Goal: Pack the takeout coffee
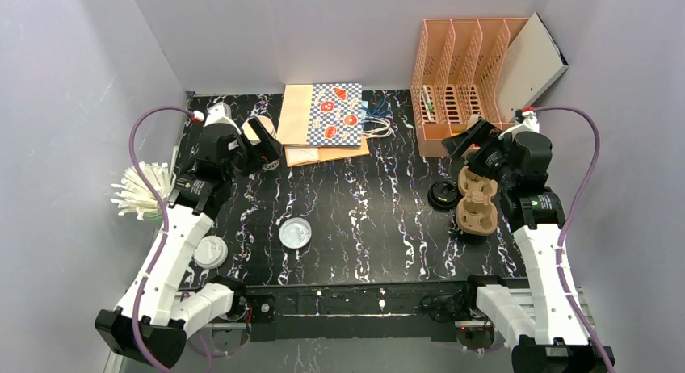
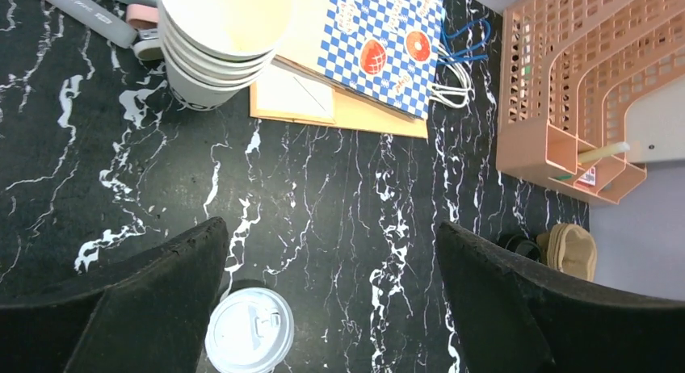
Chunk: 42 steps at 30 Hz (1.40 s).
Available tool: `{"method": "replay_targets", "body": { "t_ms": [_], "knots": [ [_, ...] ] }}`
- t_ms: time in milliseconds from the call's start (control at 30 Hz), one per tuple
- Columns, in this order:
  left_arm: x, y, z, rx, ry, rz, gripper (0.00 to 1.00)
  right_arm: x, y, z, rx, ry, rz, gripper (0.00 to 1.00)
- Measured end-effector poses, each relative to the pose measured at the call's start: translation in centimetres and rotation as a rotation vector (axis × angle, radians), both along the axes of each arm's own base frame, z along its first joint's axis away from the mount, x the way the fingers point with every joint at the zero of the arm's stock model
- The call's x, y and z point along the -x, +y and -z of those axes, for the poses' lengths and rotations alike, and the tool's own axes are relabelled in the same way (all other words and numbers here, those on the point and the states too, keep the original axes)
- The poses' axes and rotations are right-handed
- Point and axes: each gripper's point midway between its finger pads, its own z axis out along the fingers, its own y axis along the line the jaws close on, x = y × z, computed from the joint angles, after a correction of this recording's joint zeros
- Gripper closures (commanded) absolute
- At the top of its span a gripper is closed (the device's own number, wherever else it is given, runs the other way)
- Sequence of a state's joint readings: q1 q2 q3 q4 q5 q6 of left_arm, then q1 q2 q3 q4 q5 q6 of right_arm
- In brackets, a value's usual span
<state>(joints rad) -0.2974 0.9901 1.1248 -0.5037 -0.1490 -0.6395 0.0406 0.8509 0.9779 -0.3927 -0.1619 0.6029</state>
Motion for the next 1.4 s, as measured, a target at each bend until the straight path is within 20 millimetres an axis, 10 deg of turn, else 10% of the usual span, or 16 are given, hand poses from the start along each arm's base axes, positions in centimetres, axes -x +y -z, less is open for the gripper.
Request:
{"method": "replay_targets", "body": {
  "t_ms": [667,967,1400],
  "knots": [
    [-10.1,-14.4,6.3,-0.19,-0.002,0.345,0.28,0.1,-0.2,1.4,0.032,0.022,-0.004,0.02],
    [-16.5,-18.9,10.3,-0.569,-0.003,0.332,0.03,-0.1,-0.5,2.3,0.043,0.056,0.011,0.02],
    [-21.9,-22.8,19.9,-0.799,0.085,0.394,0.04,-0.6,-0.5,3.2,0.053,0.08,0.007,0.02]
  ]
}}
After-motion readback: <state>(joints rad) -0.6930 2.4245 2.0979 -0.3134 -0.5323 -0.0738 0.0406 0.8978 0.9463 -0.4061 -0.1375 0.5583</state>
